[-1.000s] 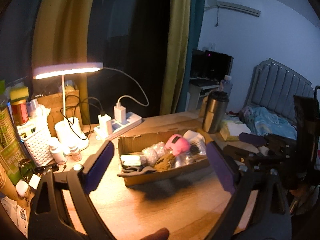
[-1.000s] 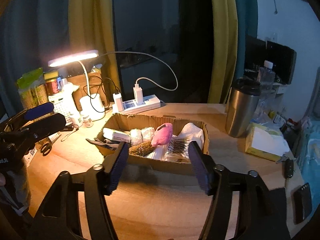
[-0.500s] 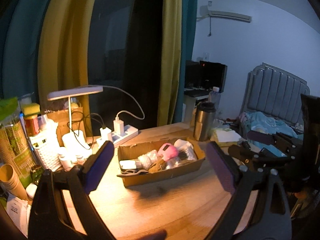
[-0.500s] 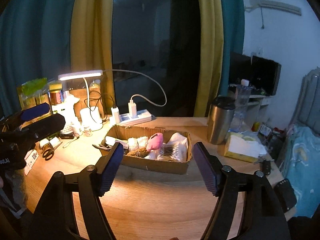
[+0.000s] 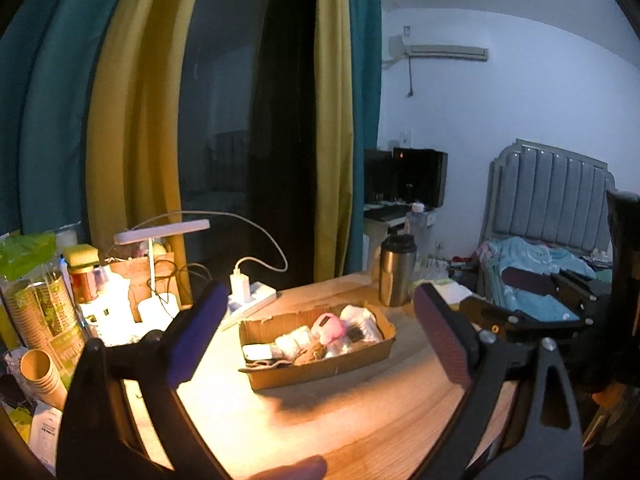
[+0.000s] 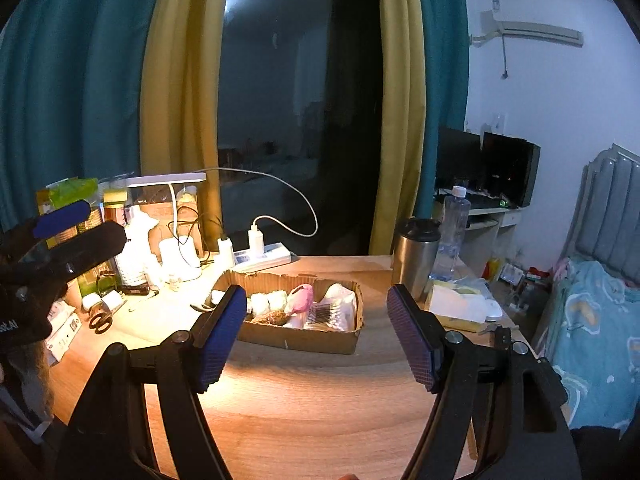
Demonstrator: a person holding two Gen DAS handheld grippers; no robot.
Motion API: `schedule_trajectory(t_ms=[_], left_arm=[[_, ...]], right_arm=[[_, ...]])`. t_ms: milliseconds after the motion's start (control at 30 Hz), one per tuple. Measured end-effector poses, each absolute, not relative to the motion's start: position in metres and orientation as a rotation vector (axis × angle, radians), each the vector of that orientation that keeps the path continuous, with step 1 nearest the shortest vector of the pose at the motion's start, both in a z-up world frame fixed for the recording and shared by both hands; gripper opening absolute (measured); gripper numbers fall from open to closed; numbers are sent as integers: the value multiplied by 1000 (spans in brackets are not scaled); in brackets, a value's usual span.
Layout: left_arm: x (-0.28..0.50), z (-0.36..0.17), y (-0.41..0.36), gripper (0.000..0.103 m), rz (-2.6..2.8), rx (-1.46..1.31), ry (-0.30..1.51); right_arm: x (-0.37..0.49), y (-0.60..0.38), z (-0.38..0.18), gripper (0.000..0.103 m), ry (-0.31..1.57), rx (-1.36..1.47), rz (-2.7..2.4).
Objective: Organize soft objects
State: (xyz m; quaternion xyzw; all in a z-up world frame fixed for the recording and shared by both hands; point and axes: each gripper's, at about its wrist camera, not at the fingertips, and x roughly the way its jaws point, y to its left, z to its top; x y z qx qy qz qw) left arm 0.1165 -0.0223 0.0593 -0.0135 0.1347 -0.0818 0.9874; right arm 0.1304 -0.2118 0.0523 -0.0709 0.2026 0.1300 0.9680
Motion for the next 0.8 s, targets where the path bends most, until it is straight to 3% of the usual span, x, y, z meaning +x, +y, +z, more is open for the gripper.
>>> schedule_trajectory(t_ms=[800], left_arm=[[110,57,-10,99,-136,-59,267]], right_arm=[[123,-215,55,76,398,-129,241]])
